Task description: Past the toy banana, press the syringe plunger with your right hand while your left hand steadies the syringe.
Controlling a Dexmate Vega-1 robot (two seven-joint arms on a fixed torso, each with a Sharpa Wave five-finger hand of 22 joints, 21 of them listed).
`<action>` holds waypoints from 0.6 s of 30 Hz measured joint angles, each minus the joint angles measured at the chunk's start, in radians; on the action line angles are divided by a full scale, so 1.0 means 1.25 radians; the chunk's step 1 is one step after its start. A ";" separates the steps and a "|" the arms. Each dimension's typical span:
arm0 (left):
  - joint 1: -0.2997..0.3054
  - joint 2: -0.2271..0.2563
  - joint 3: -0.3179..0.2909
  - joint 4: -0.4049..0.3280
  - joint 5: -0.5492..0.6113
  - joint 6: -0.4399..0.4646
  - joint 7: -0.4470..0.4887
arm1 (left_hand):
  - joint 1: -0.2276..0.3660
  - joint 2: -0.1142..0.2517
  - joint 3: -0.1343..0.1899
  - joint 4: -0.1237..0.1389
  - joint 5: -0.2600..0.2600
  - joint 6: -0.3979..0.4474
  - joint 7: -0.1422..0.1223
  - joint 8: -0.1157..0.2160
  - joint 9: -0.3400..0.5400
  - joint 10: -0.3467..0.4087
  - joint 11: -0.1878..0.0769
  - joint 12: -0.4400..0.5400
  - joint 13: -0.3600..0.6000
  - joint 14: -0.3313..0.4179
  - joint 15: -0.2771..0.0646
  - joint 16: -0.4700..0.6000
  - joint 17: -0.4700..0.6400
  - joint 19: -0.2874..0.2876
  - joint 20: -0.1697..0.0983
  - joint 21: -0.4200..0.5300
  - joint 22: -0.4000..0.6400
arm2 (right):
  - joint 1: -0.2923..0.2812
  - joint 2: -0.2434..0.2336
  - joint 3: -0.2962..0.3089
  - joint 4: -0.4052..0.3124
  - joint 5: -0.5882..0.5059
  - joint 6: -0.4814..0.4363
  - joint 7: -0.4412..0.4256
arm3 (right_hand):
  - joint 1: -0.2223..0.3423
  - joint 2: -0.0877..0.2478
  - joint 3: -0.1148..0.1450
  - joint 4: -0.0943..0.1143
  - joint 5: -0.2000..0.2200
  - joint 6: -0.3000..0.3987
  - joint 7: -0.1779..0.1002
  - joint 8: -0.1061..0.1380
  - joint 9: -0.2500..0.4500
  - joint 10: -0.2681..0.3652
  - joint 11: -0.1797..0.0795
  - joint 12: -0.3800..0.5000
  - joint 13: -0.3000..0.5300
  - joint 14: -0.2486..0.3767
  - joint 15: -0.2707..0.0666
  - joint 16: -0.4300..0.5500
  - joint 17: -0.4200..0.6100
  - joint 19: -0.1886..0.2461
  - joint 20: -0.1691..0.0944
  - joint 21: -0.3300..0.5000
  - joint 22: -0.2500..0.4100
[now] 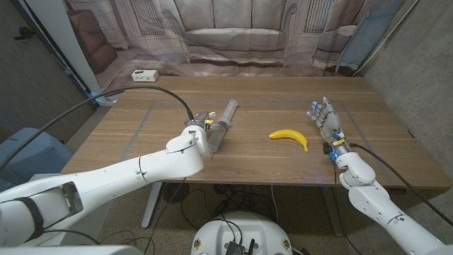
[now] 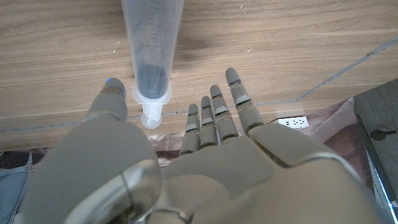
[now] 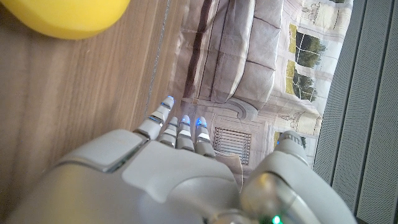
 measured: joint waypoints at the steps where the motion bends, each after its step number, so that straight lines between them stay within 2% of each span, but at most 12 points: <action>1: -0.003 -0.001 0.004 0.001 -0.003 0.002 0.001 | 0.000 0.000 0.000 0.000 0.000 0.000 0.000 0.000 0.000 -0.002 0.002 -0.002 0.000 0.000 0.000 0.000 0.000 0.000 0.000 0.000 0.000 | 0.000 0.000 0.000 0.000 0.000 0.000 0.000 | 0.000 0.000 0.000 0.000 0.000 0.000 0.000 0.000 0.000 0.000 0.000 0.000 0.000 0.000 0.000 0.000 0.000 0.000 0.000 0.000 0.000; 18: -0.038 -0.023 0.058 0.027 -0.027 0.023 0.034 | -0.004 0.005 0.000 0.000 0.000 -0.003 0.003 0.000 0.000 -0.004 -0.014 -0.002 0.000 -0.001 0.006 0.000 0.002 0.000 0.000 0.000 0.000 | -0.008 0.000 0.003 -0.003 0.001 0.008 0.000 | 0.000 0.000 0.000 0.000 0.000 0.000 0.000 0.000 0.000 0.000 0.000 0.000 0.004 0.000 0.000 0.000 0.000 0.000 0.000 -0.003 0.000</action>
